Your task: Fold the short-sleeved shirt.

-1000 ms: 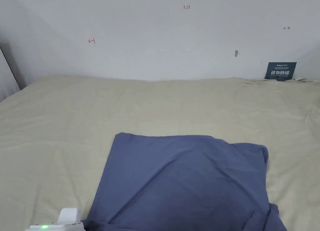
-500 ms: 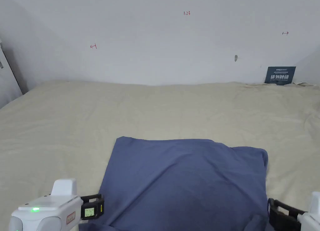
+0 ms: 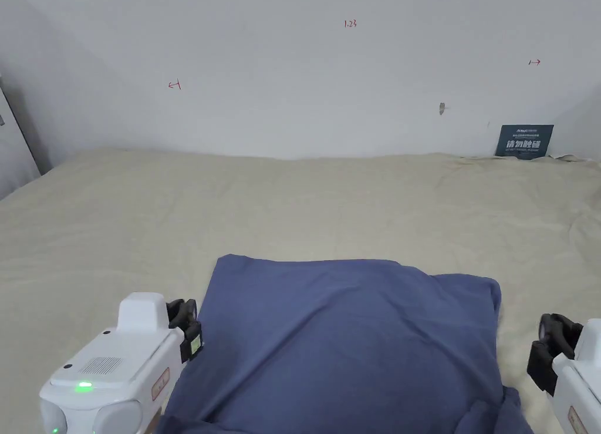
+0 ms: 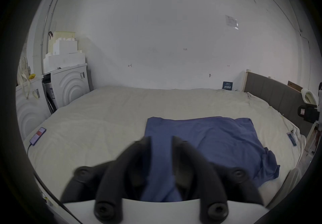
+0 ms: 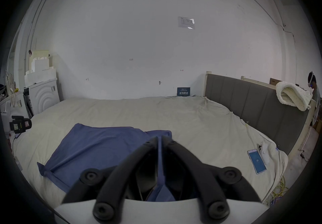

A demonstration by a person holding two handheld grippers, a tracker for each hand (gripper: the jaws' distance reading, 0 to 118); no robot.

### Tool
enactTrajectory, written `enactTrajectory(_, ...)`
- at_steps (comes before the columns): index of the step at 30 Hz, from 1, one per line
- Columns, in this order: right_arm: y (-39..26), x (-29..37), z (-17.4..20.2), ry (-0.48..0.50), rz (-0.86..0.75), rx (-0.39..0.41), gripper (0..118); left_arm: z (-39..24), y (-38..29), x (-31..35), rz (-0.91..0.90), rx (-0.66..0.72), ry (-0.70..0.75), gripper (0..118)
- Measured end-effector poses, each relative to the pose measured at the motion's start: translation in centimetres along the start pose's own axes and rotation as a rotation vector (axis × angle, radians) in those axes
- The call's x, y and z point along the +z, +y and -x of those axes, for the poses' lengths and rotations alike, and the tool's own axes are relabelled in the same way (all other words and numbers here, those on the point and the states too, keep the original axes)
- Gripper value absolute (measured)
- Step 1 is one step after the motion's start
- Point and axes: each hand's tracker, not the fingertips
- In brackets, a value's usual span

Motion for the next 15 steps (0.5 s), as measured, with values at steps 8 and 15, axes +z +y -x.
enactTrajectory(8, -0.4, 0.3, 0.2, -0.018, -0.019, 0.014, 0, -0.3, -1.5, -0.1, 0.006, 0.031, -0.007, 0)
enactTrajectory(15, -0.5, 0.3, 0.2, -0.012, -0.016, 0.022, 0, 0.5, -1.2, -0.9, 0.151, 0.048, -0.007, 0)
